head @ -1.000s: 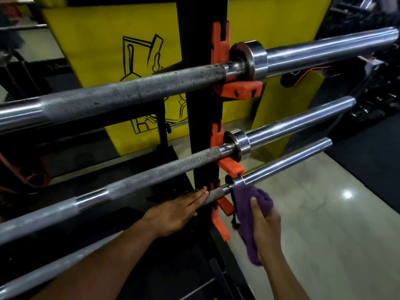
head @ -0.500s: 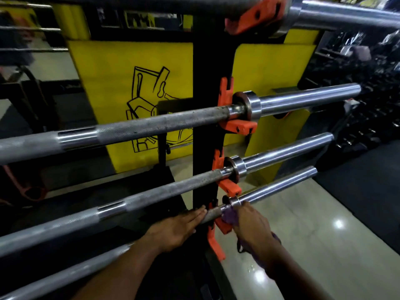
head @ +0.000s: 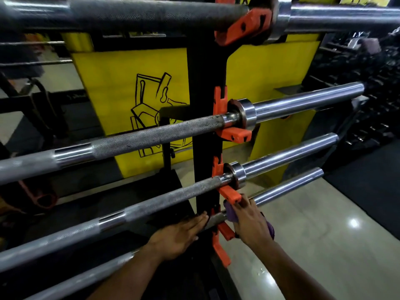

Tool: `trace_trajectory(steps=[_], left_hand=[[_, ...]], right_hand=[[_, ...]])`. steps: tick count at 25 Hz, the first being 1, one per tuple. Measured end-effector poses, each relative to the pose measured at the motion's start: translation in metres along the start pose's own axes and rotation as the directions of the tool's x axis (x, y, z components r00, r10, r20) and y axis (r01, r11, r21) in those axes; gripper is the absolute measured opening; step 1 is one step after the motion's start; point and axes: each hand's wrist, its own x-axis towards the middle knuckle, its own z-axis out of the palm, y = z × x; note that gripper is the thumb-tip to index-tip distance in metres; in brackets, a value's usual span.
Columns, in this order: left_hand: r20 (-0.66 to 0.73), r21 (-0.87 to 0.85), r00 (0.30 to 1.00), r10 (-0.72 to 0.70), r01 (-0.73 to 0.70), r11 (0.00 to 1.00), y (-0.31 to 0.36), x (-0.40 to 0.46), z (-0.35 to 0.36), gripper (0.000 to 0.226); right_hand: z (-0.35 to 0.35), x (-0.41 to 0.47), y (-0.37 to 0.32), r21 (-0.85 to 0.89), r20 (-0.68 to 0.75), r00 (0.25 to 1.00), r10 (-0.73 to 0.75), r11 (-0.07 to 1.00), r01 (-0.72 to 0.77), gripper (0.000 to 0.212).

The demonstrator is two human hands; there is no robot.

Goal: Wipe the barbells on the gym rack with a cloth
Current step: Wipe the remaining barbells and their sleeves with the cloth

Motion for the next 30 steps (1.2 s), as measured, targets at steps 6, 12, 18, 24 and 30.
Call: trace_trajectory(steps=[6,12,18,24,30], left_hand=[[0.006,0.098,0.996,-0.087,0.086,0.991,-0.008,-0.018,0.012,0.062],[-0.096,0.158,0.991,-0.095,0.109,0.981,-0.005,-0.037,0.017,0.066],[-0.082,0.116,0.992,-0.100,0.109,0.987,-0.018,-0.085,0.016,0.063],[-0.046,0.027,0.998,-0.043,0.044,0.999,-0.051,-0.130,-0.004,0.060],[0.004,0.026,0.999,-0.038,0.038,0.999,-0.081,-0.181,-0.009,0.058]], right_hand=[[-0.022,-0.019,0.001,0.077,0.071,0.996,0.047,0.996,-0.052,0.053],[-0.009,-0.008,-0.025,-0.036,0.047,0.990,0.134,0.991,-0.132,0.047],[-0.024,0.006,-0.047,0.019,0.194,0.960,0.204,0.977,-0.212,0.023],[-0.036,-0.019,-0.080,0.348,-0.012,0.949,0.316,0.891,-0.292,0.043],[0.043,-0.011,-0.103,-0.011,-0.087,0.918,0.388,0.921,-0.390,0.057]])
